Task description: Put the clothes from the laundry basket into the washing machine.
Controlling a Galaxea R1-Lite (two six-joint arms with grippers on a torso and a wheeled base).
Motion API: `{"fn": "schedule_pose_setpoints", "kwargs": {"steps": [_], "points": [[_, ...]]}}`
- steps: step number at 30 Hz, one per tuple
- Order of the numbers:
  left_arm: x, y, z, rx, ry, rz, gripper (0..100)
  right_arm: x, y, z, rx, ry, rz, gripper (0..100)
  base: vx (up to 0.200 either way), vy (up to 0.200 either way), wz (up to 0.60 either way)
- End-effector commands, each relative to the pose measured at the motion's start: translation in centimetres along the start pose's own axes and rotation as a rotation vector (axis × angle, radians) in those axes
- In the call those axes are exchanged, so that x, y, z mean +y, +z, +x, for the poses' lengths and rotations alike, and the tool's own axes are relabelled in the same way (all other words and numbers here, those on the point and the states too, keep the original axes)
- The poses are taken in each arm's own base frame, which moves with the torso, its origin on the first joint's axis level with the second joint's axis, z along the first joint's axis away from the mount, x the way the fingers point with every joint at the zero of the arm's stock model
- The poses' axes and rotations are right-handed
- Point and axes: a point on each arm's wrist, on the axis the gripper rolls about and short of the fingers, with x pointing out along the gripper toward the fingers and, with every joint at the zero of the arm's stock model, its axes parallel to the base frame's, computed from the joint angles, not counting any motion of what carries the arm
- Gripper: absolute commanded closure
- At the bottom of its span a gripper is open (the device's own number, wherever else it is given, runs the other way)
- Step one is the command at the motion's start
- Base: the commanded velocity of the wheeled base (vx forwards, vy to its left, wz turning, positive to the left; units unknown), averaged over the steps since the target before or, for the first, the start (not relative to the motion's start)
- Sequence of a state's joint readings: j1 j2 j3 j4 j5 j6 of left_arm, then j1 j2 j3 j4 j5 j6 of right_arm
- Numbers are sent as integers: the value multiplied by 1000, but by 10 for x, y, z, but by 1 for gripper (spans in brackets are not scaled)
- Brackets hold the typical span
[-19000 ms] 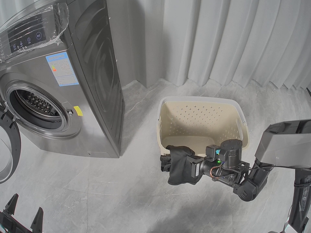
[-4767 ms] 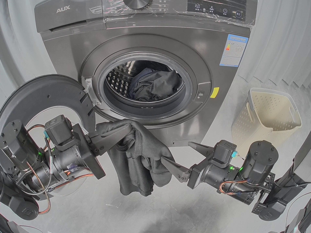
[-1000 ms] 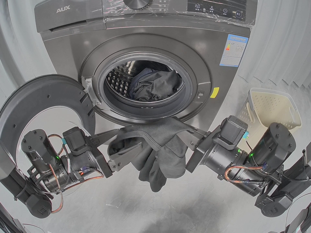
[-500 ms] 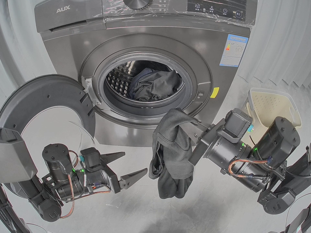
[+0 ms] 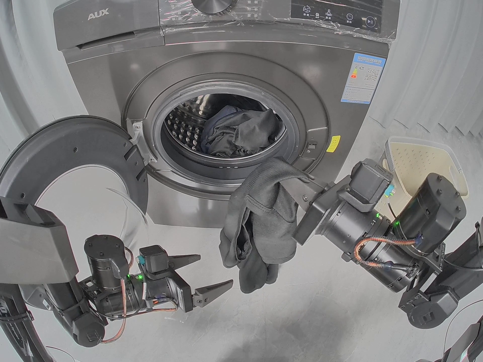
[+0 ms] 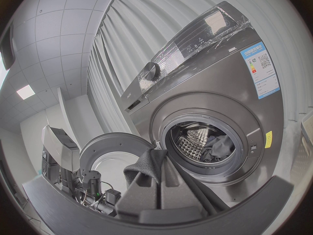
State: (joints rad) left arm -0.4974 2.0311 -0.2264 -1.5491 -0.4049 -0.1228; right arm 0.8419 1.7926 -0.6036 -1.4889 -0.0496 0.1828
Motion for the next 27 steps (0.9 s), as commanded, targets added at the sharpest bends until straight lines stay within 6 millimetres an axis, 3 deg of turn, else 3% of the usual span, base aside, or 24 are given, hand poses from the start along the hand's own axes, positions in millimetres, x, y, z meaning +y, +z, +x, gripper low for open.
{"fn": "schedule_pose_setpoints", "kwargs": {"steps": [1, 16, 27], "points": [[7, -12, 13, 38, 5, -17, 0, 0, -2, -1, 7, 1, 1, 100, 0, 0, 0], [23, -13, 50, -4, 4, 1, 0, 2, -2, -1, 8, 7, 2, 100, 0, 0, 0], [4, -7, 51, -16, -54, 24, 0, 0, -6, 2, 18, -1, 1, 100, 0, 0, 0]]}}
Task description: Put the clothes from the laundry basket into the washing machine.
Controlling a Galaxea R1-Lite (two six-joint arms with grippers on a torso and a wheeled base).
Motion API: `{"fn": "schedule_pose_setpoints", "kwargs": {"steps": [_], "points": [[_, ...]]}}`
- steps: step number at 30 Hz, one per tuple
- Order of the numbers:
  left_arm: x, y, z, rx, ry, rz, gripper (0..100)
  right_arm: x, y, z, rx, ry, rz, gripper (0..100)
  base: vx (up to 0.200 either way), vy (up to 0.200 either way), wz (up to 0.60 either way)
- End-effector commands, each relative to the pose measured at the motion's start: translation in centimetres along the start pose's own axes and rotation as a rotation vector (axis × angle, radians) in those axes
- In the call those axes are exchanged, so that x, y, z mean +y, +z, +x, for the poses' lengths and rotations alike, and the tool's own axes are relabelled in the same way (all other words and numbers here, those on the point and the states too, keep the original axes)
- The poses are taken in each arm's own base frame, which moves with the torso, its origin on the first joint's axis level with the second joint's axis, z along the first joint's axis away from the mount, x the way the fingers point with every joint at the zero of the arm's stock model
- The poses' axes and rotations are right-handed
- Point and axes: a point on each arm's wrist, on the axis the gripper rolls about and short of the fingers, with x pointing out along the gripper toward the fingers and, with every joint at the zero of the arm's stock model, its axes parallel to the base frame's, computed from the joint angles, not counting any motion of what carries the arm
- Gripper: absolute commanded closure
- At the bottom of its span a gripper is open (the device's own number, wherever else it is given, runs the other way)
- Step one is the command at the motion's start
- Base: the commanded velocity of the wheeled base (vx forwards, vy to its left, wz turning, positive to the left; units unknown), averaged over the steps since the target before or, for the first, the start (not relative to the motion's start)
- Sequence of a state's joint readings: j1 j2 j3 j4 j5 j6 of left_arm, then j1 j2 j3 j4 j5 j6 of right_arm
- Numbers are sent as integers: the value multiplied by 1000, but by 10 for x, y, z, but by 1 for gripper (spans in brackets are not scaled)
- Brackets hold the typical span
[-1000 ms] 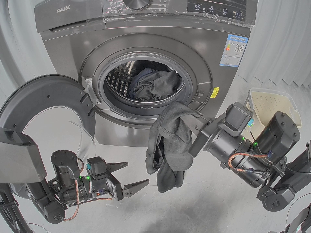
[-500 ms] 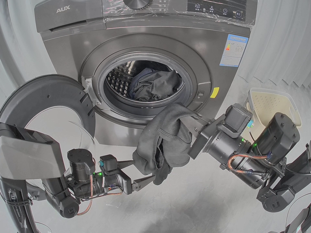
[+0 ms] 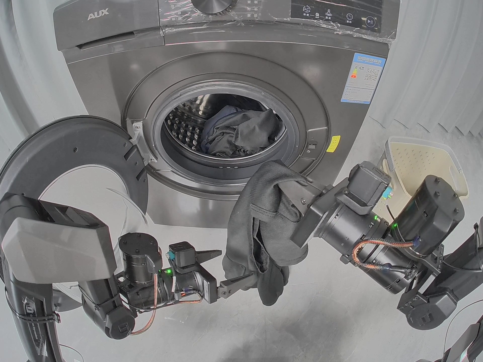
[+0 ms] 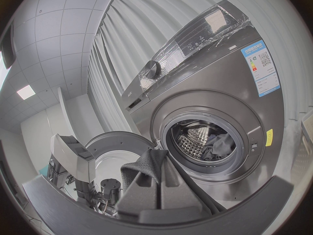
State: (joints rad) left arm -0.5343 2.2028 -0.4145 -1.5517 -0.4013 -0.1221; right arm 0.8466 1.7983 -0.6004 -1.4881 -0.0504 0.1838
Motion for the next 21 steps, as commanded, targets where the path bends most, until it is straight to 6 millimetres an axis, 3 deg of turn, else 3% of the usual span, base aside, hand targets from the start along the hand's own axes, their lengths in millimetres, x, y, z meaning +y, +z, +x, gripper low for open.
{"fn": "schedule_pose_setpoints", "kwargs": {"steps": [1, 9, 21], "points": [[-9, 4, -1, -8, -27, 10, 0, -2, -4, 3, 9, -5, -3, 100, 0, 0, 0], [-14, -1, 8, 2, -50, 14, 0, -2, -8, 9, 8, -6, -1, 100, 0, 0, 0], [5, -9, 35, -23, -2, 18, 0, 3, -8, 8, 7, 9, 5, 100, 0, 0, 0]]}}
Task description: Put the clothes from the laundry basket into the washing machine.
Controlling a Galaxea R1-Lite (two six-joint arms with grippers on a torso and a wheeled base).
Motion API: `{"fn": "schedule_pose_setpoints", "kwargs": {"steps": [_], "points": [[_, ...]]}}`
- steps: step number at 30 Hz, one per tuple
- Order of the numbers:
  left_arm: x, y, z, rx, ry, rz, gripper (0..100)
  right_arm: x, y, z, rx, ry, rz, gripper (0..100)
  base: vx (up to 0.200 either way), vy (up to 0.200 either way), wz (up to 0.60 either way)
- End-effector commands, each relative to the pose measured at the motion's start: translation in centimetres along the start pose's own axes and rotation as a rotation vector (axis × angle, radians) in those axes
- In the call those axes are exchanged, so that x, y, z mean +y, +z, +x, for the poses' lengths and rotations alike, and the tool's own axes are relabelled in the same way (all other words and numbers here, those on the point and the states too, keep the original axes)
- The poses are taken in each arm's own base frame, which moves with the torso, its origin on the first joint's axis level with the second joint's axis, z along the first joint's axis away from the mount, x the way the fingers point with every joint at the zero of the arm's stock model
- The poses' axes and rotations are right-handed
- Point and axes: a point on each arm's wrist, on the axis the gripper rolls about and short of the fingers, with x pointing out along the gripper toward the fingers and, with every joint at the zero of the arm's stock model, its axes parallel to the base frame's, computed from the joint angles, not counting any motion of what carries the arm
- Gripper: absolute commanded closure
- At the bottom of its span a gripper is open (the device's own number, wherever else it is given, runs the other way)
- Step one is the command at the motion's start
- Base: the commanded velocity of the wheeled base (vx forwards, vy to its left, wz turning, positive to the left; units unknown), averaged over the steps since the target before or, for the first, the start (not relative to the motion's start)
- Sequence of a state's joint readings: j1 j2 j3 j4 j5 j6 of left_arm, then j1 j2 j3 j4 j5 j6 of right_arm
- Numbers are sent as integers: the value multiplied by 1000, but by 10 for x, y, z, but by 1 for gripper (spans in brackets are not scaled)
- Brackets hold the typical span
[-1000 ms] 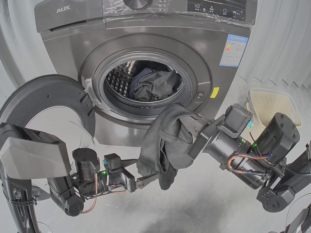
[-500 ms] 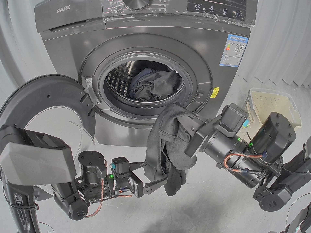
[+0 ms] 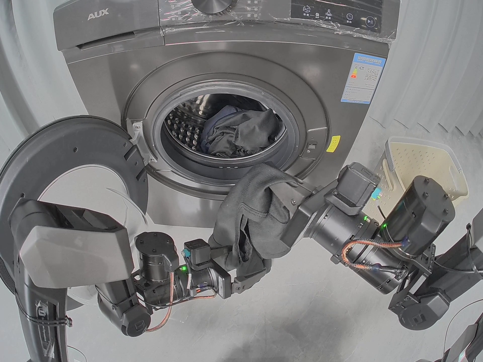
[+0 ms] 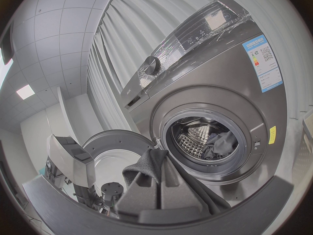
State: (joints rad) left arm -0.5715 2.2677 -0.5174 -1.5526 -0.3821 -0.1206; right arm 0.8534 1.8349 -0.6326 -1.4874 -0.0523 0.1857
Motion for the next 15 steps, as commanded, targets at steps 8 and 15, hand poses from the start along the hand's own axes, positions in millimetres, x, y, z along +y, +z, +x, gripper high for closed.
{"fn": "schedule_pose_setpoints", "kwargs": {"steps": [8, 15], "points": [[11, -5, 9, -10, 49, -2, 100, 2, -1, 0, 1, 6, 1, 100, 0, 0, 0], [17, 1, 13, -49, 92, 8, 100, 1, 1, -2, -3, 3, 5, 100, 0, 0, 0]]}}
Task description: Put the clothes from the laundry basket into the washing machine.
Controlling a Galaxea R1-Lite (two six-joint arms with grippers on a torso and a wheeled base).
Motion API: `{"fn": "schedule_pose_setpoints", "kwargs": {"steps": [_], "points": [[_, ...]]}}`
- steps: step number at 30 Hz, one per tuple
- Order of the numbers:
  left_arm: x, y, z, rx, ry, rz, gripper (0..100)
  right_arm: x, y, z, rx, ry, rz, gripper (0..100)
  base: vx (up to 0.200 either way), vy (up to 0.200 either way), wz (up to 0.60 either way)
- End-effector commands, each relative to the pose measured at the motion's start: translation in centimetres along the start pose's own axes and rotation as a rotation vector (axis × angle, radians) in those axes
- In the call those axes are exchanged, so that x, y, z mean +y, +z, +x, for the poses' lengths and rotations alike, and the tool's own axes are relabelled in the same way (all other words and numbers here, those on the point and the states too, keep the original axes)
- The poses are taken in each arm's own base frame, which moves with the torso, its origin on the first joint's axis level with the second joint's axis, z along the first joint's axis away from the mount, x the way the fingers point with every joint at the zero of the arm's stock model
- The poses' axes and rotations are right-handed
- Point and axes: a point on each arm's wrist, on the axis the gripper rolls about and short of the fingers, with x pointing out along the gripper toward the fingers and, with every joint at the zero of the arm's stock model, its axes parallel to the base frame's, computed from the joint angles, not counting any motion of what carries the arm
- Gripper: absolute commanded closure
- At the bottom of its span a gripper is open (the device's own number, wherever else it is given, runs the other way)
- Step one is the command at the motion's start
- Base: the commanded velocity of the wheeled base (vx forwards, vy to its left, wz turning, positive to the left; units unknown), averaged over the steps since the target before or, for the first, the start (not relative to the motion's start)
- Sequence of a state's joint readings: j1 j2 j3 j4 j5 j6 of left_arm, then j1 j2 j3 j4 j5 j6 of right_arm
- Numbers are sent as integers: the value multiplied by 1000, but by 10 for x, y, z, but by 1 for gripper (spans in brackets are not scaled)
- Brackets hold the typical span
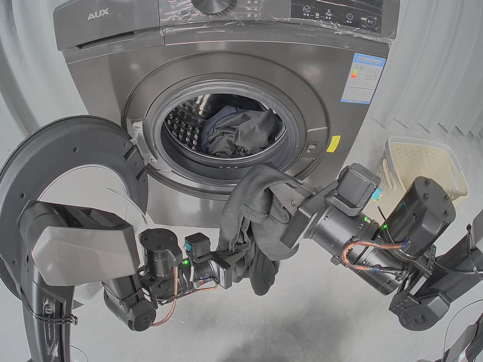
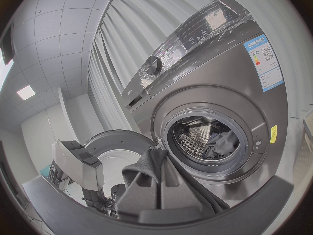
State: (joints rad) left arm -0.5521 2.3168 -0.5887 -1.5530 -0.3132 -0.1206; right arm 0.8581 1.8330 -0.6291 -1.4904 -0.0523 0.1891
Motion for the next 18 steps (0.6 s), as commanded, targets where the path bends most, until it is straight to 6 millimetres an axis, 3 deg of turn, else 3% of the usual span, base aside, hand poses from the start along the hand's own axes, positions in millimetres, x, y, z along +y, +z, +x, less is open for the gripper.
{"fn": "schedule_pose_setpoints", "kwargs": {"steps": [1, 5, 9, 18], "points": [[2, 5, 1, -23, 6, 4, 100, -1, 2, -2, -2, -3, 0, 100, 0, 0, 0], [2, 21, -8, -60, 13, 14, 100, -4, 5, -5, -5, -14, 0, 100, 0, 0, 0], [-11, 54, -50, -116, 13, 29, 100, -12, 3, -27, 47, -43, -7, 100, 0, 0, 0], [-39, 88, -126, -219, 17, 53, 100, -21, -3, -61, 102, -68, 23, 100, 0, 0, 0]]}}
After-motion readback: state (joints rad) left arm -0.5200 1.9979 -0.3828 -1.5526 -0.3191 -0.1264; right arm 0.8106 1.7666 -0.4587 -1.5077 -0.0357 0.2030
